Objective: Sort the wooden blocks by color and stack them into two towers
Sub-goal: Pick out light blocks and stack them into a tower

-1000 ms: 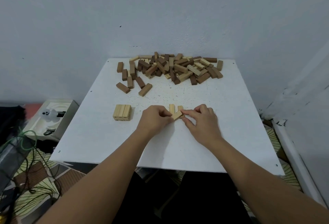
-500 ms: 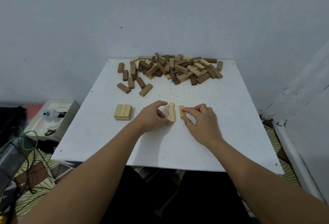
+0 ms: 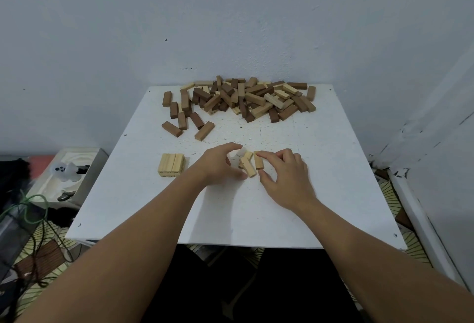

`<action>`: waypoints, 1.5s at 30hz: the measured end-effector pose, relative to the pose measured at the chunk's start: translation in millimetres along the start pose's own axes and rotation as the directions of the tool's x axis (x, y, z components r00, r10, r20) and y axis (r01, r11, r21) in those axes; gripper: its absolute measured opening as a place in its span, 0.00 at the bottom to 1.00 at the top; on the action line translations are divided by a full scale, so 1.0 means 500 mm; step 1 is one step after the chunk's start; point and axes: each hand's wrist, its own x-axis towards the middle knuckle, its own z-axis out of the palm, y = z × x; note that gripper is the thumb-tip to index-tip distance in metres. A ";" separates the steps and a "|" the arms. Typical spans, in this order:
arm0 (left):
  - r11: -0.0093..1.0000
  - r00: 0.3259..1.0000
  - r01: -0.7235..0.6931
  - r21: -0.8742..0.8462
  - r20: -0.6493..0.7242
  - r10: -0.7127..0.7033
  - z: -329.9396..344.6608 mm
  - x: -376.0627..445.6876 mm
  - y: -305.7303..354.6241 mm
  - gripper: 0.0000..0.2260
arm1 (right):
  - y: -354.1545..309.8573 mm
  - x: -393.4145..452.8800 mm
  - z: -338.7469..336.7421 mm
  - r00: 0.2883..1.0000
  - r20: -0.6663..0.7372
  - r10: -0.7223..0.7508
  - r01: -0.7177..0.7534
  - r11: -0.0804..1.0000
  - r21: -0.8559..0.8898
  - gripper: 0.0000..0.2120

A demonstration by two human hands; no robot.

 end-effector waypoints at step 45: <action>0.996 0.998 0.052 -0.074 0.020 -0.051 -0.002 -0.003 -0.013 0.21 | -0.002 0.004 0.006 0.999 0.040 -0.008 0.012 0.993 -0.113 0.28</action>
